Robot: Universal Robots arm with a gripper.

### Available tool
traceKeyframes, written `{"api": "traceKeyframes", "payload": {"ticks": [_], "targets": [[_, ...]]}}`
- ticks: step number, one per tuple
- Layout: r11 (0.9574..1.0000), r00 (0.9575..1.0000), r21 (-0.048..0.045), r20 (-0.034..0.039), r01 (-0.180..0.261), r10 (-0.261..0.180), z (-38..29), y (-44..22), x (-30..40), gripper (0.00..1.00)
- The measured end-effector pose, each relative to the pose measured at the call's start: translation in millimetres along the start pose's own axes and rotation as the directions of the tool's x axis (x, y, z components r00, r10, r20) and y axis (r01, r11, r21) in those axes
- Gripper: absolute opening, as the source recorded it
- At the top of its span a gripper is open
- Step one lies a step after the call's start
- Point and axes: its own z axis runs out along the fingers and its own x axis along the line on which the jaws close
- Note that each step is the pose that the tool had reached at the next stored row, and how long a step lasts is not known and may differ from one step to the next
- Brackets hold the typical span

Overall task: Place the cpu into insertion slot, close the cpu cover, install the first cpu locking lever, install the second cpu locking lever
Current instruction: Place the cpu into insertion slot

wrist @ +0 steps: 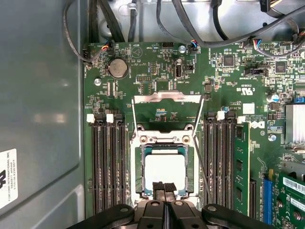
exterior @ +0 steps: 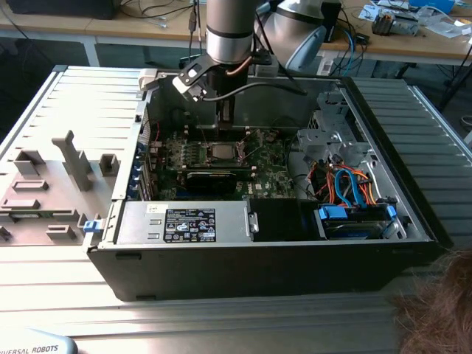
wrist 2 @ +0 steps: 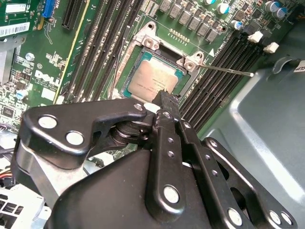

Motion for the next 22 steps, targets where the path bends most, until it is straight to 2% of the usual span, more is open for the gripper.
{"api": "traceKeyframes", "payload": {"ticks": [14,22], "targets": [[1.0,1.0,0.0,0.0,0.0,0.0,-7.1,-0.1,0.0,0.11],[1.0,1.0,0.0001,0.0001,0.0,0.0,-13.5,-0.1,0.0,0.11]]}}
